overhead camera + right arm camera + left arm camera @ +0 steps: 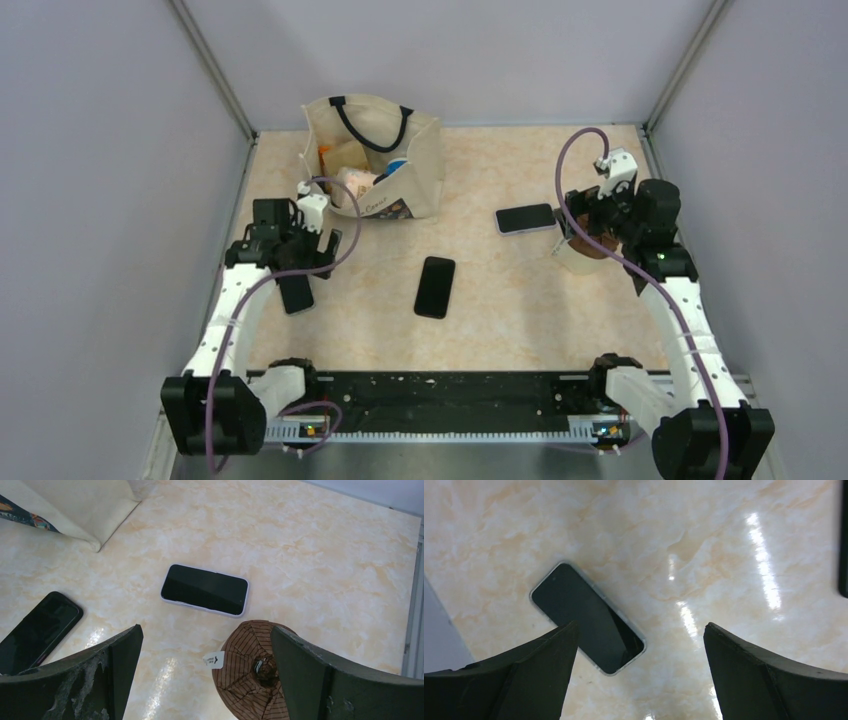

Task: Take the phone out of the phone case
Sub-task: Pick up the phone at the center of the board.

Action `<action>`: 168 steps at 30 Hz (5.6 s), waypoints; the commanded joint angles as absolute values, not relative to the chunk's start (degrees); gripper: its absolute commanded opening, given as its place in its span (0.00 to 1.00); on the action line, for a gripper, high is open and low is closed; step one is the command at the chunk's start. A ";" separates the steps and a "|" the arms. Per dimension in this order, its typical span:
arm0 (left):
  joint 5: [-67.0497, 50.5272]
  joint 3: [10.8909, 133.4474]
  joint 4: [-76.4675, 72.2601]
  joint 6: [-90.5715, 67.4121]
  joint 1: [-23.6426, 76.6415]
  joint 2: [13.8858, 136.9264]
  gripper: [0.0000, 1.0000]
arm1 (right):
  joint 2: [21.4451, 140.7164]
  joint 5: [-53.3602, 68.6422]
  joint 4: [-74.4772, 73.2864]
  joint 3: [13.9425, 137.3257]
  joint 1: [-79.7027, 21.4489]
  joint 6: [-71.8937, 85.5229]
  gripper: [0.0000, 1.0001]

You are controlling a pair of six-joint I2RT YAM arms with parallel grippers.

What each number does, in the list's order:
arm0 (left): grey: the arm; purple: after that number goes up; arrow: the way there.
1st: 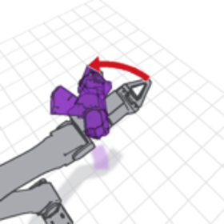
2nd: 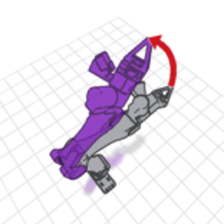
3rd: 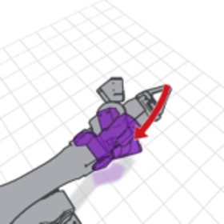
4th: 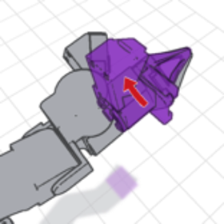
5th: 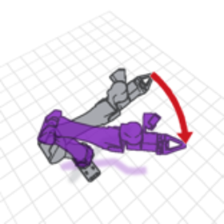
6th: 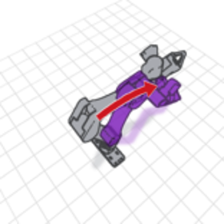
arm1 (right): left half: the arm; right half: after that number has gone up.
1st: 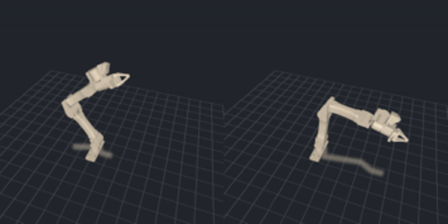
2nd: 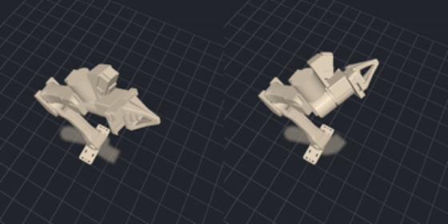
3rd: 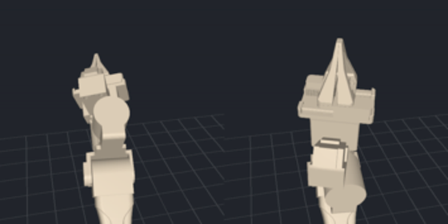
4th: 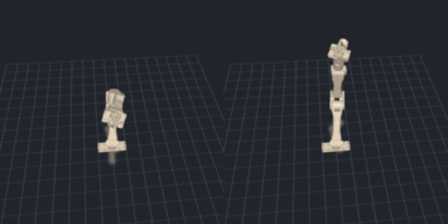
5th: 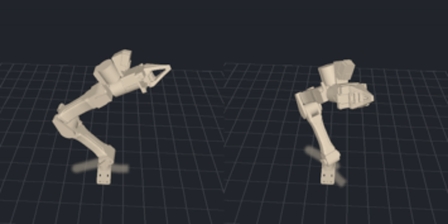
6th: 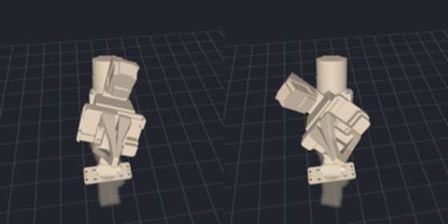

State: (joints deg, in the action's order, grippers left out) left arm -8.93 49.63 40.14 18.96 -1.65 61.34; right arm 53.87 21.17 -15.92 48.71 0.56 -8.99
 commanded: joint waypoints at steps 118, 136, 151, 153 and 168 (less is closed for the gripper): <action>-4.57 60.99 8.61 10.91 46.75 87.34 0.00 | 76.66 45.36 -2.00 49.15 -13.31 2.12 0.88; 2.46 61.44 6.44 11.68 50.07 90.55 0.00 | 87.16 51.48 3.43 53.34 -18.66 7.78 0.84; 5.03 62.12 5.96 12.80 51.19 91.91 0.00 | 92.56 52.82 2.11 55.08 -22.48 6.76 0.74; 5.24 62.22 5.94 12.91 51.31 91.98 0.00 | 93.50 53.39 2.07 55.24 -22.55 7.01 0.70; 5.95 61.67 5.48 12.91 51.50 91.30 0.00 | 97.31 56.61 -4.93 59.40 -22.86 3.96 0.09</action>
State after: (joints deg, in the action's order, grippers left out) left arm 4.62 60.84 9.04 12.03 51.37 92.42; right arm 96.53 54.22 -2.66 55.31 -22.31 6.72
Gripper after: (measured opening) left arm 0.785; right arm 0.186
